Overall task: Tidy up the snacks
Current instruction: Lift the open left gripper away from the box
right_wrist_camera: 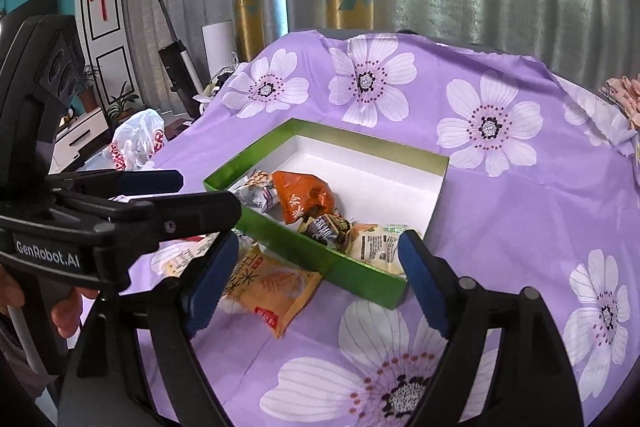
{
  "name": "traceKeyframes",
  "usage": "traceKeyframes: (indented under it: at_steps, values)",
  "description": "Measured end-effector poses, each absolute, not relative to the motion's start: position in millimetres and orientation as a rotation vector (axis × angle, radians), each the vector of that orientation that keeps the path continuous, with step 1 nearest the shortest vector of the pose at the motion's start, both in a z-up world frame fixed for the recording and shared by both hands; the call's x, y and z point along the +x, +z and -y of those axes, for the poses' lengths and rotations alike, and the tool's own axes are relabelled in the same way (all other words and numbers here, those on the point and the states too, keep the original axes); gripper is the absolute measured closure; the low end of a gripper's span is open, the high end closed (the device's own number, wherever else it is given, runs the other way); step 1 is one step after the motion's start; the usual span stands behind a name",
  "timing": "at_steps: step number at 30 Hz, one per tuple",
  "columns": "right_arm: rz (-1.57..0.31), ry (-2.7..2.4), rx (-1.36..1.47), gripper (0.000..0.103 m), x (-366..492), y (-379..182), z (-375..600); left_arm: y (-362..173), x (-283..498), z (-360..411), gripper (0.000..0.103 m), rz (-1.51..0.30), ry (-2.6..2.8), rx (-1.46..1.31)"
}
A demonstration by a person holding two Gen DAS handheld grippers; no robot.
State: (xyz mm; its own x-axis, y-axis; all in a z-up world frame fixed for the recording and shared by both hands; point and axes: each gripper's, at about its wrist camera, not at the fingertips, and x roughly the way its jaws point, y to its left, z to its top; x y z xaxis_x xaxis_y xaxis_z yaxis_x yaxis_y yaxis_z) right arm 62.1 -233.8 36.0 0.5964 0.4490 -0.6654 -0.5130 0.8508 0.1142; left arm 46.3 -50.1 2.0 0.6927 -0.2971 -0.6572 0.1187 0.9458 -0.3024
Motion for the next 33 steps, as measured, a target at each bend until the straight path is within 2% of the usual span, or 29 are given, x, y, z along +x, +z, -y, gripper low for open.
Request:
traceKeyframes:
  at_steps: [11,15,24,28,33]
  values:
    - [-0.734,0.553,-0.098,0.019,39,49,233,8,12,25,0.004,-0.75,-0.214,-0.32]
    - [-0.747,0.574,-0.07,0.011,29,46,238,1,0,10,0.003,-0.77,-0.198,-0.37]
    - [-0.877,0.624,0.037,0.011,12,10,251,-29,-35,-43,0.003,-0.766,-0.114,-0.552]
    - [-0.932,0.618,0.056,0.011,8,-8,252,-47,-45,-41,0.003,-0.767,-0.179,-0.533]
    - [-0.983,0.647,0.043,0.011,9,-24,241,-81,-41,-39,0.003,-0.882,-0.255,-0.587]
